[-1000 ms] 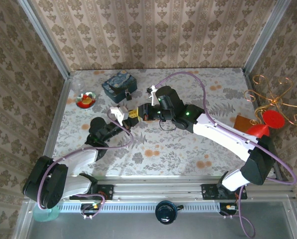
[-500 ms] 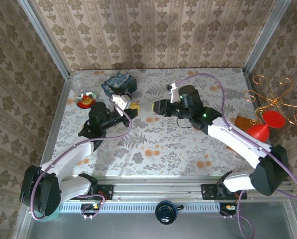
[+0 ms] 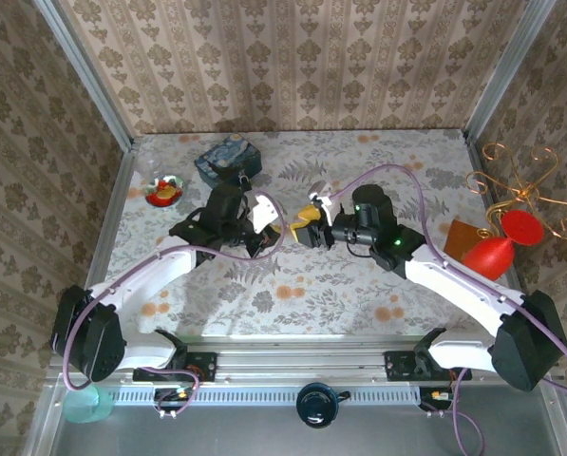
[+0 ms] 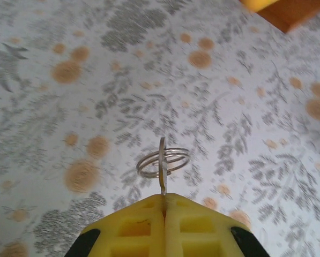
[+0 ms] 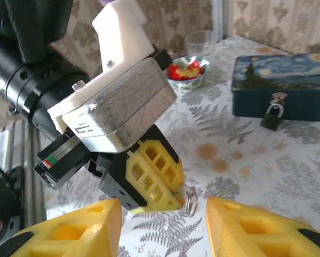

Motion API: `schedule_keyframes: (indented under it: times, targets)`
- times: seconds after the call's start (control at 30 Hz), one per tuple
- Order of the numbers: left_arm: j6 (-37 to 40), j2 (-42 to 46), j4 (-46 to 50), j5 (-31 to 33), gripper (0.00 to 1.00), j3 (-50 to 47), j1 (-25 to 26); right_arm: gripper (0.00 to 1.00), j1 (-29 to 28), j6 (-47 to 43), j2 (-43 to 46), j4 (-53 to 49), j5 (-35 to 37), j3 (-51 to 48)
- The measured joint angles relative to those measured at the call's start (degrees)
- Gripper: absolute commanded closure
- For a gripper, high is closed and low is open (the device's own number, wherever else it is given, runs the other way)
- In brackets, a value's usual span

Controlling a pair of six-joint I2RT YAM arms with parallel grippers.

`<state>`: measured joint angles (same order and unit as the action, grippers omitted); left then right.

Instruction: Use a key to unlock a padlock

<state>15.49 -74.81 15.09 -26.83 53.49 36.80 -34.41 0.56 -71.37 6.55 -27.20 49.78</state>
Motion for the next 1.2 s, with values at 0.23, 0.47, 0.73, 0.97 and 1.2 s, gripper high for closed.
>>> schedule_keyframes:
  times: [0.23, 0.47, 0.73, 0.97, 1.2]
  targets:
    - [3.3, -0.3, 4.6, -2.4, 1.0, 0.8, 1.9, 0.58, 0.1, -2.8, -4.2, 1.0, -6.3, -2.7]
    - [4.3, -0.2, 5.7, -4.9, 1.0, 0.8, 2.2, 0.68, 1.6, -4.1, -5.1, 2.3, -8.4, -3.0]
    - [4.9, -0.2, 6.0, -5.8, 1.0, 0.8, 2.2, 0.79, 1.8, -5.8, -7.1, 0.7, -12.3, -3.0]
    - [5.4, -0.2, 6.4, -6.2, 1.0, 0.8, 2.2, 0.9, 1.8, -6.9, -7.1, 0.5, -13.1, -3.0]
    - [5.6, -0.2, 6.4, -6.4, 1.0, 0.8, 2.3, 0.84, 1.9, -7.7, -7.1, 0.5, -13.6, -3.0]
